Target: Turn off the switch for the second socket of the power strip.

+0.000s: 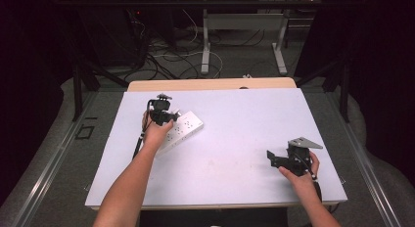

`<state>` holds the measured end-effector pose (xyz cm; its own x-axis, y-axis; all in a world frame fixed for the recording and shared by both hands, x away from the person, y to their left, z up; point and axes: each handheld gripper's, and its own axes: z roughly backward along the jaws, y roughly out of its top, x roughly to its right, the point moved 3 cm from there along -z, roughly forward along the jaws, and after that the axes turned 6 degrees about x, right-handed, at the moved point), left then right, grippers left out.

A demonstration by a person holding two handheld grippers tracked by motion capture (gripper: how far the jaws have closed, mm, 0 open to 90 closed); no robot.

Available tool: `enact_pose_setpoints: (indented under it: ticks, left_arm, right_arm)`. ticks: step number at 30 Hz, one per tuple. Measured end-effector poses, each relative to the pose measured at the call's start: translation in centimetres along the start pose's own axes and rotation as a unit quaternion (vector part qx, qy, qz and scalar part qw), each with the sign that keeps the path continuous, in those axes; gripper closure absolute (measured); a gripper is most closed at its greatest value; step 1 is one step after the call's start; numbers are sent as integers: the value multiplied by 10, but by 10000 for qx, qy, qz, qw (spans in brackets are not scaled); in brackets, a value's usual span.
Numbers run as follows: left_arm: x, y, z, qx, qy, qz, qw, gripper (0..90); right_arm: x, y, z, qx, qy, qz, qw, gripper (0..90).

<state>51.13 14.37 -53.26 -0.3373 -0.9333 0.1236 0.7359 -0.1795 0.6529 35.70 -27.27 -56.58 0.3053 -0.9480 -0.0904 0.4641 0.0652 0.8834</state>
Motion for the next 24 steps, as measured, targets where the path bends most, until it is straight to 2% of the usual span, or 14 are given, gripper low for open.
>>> enact_pose_setpoints:
  ticks: [9,13,15,21,24]
  left_arm:
    - [3,-2,-7,-85,-24,8,10000,896]
    - [1,-2,-9,-94,81,7,9999,898]
    - [1,-3,-10,-114,72,53,9999,898]
    - [-1,-3,-10,-110,100,-37,9999,896]
    - [-1,-3,-11,-62,85,-18,9999,895]
  right_arm:
    - [0,0,-1,-23,11,9,10000,100]
    - [0,0,-1,-19,10,-12,10000,102]
    - [0,0,-1,-18,15,-14,10000,102]
    - [0,0,-1,-10,35,-6,10000,103]
    - [0,0,0,-14,11,-14,10000,103]
